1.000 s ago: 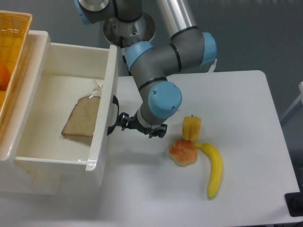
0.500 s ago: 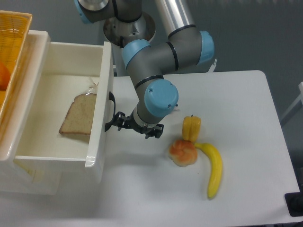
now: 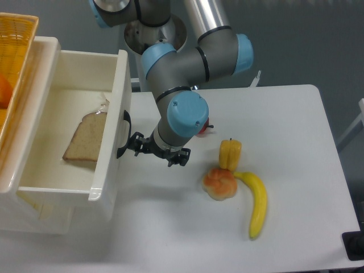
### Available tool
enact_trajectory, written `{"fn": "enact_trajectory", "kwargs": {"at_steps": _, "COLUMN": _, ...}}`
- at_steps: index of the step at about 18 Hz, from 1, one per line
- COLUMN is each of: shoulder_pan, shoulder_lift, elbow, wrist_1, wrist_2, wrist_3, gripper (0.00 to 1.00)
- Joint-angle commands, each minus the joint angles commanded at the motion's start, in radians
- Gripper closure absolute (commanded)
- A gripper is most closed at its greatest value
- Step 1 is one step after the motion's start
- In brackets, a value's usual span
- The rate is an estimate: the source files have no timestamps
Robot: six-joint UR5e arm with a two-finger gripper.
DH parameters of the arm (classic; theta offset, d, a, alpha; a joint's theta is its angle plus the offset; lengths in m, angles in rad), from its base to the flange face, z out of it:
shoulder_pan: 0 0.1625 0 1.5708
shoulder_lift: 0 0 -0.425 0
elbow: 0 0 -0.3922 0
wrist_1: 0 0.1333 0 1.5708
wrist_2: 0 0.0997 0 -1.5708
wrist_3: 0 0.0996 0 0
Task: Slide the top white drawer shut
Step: 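Push the drawer front with the gripper, sliding the drawer into the cabinet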
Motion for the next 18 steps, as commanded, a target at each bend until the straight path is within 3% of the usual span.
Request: {"fn": "enact_trajectory", "kwargs": {"at_steps": 18, "shoulder_pan": -0.074, "shoulder_lift": 0.025, "elbow": -0.008, "wrist_1": -0.003, "wrist_2": -0.034, "wrist_3": -0.023, "gripper": 0.0}}
